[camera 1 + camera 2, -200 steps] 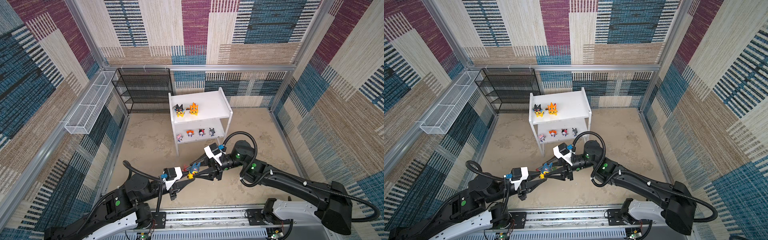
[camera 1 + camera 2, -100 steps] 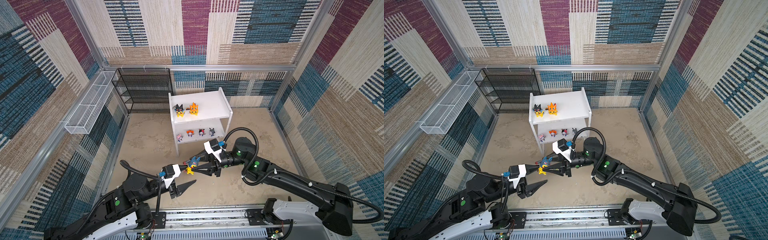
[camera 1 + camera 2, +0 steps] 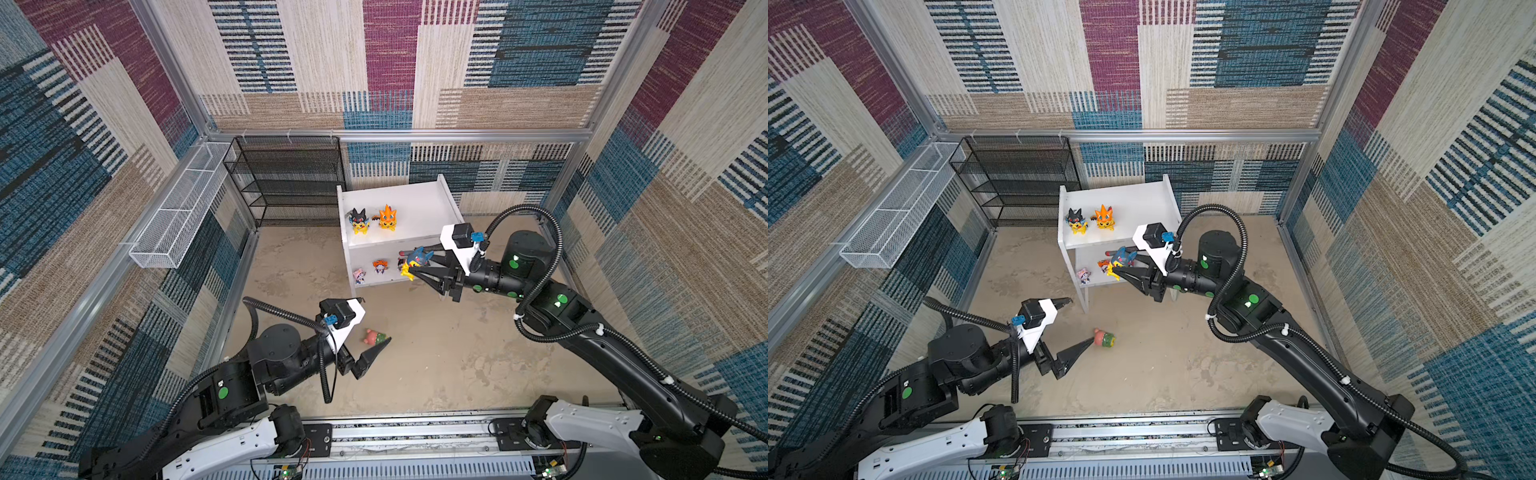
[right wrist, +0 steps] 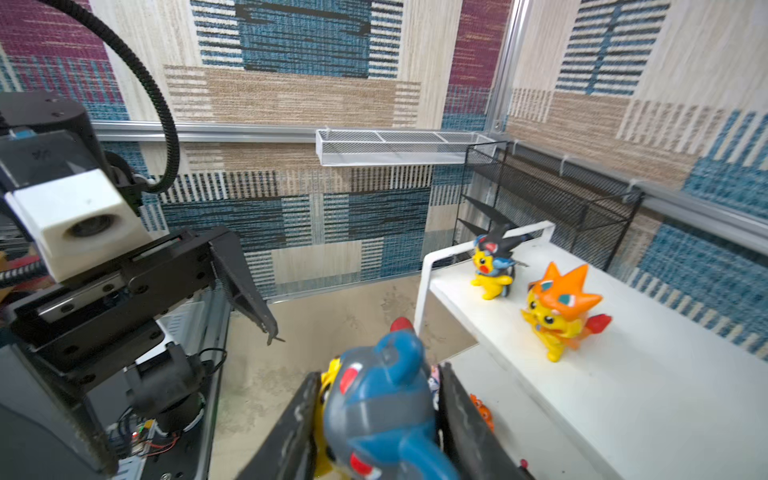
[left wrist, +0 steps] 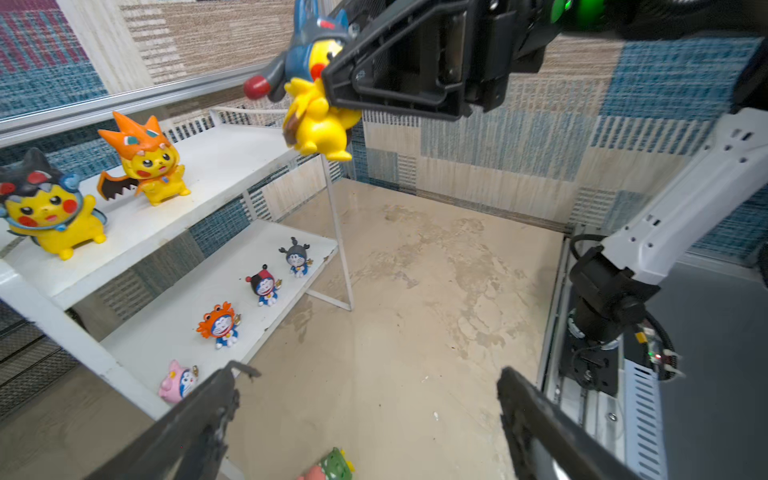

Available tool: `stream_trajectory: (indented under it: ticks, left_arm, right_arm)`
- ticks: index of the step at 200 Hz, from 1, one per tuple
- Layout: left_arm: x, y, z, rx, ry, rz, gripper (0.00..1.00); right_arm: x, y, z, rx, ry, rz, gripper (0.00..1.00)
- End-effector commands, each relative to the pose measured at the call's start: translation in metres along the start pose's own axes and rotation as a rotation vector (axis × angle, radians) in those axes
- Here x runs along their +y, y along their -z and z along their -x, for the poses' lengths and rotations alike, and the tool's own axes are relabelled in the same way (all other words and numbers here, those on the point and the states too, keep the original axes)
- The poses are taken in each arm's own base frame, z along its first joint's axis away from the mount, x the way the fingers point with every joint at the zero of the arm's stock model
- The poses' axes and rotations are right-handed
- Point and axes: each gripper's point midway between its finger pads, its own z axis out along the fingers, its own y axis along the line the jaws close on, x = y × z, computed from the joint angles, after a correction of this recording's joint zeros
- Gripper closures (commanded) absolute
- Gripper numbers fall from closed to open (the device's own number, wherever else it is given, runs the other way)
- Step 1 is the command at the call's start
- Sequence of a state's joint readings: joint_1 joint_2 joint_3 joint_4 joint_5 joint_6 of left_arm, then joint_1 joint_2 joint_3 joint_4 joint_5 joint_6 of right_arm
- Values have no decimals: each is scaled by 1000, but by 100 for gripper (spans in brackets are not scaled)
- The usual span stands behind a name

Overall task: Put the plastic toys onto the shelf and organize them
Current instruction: 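Lift the Pikachu to the upper tier with the right gripper while the left gripper withdraws, then lower the Pikachu onto the upper tier beside the orange figure, right gripper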

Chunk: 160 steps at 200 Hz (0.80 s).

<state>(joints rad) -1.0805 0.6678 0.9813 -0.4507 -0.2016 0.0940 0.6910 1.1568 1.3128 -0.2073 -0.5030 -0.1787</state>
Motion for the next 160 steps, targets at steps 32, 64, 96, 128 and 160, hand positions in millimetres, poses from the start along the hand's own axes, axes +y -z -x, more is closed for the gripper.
stream_trajectory:
  ticks: [32, 64, 96, 128, 160]
  left_arm:
    - [20, -12, -3, 144, -143, 115, 1]
    - [19, -14, 10, 123, -178, 107, 1]
    - [22, -16, 15, 139, -205, 116, 1]
    - [24, -14, 16, 142, -220, 123, 1]
    - [26, -10, 16, 132, -225, 136, 1]
  right_arm:
    - [-72, -12, -13, 174, 67, -227, 63]
    - [-99, -20, -24, 221, 87, -263, 63]
    - [-116, -32, -30, 269, 120, -272, 63]
    - [-125, -41, -36, 292, 126, -266, 63]
    - [-131, -50, -43, 318, 109, -236, 62]
